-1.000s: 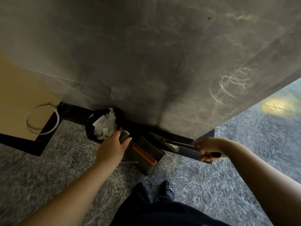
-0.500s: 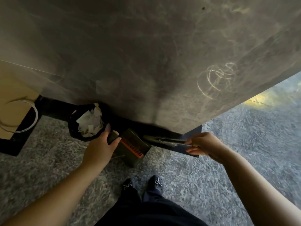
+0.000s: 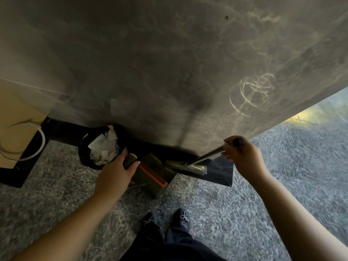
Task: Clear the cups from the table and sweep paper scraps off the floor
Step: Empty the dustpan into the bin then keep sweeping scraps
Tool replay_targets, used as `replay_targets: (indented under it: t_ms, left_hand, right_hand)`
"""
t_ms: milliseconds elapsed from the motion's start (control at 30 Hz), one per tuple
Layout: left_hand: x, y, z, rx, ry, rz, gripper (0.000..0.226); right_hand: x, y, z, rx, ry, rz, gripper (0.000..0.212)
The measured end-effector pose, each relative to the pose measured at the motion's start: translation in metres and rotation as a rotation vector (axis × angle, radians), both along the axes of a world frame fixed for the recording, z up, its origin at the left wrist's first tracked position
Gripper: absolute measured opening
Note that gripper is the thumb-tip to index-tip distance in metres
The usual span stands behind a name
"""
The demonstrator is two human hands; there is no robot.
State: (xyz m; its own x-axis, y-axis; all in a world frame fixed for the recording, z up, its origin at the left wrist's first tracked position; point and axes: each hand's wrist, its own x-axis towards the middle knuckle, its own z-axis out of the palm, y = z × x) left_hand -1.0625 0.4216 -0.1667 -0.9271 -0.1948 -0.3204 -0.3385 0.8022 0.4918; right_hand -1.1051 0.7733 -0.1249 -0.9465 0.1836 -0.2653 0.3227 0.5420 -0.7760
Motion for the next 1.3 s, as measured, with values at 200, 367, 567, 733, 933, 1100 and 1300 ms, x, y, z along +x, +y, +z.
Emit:
replay_targets:
  t_ms: [200, 367, 567, 733, 933, 1100, 1300]
  left_hand:
    - [-0.012, 0.003, 0.010, -0.044, -0.009, 0.073, 0.035]
    - [-0.012, 0.010, 0.015, -0.062, -0.012, -0.027, 0.043]
    - [0.000, 0.010, 0.010, -0.102, -0.003, 0.021, 0.037]
    - [-0.004, 0.006, 0.012, -0.090, -0.032, 0.101, 0.027]
    - [-0.012, 0.016, 0.016, -0.146, -0.028, 0.146, 0.030]
    - [-0.017, 0.025, 0.015, -0.086, -0.005, 0.126, 0.035]
    - [-0.039, 0.043, 0.011, -0.067, -0.030, 0.062, 0.037]
  right_hand:
    - [-0.051, 0.014, 0.030, 0.088, -0.021, 0.163, 0.003]
    - [-0.068, 0.007, 0.012, 0.028, -0.042, 0.089, 0.007]
    - [-0.067, 0.012, -0.012, 0.037, -0.063, 0.013, 0.019]
    - [-0.067, 0.014, -0.001, 0.033, -0.007, 0.034, 0.015]
    - [-0.077, 0.022, 0.032, 0.069, 0.081, 0.058, 0.008]
    - [-0.083, 0.031, 0.042, 0.094, 0.085, 0.092, 0.008]
    - [-0.085, 0.032, 0.016, 0.095, -0.012, 0.101, 0.012]
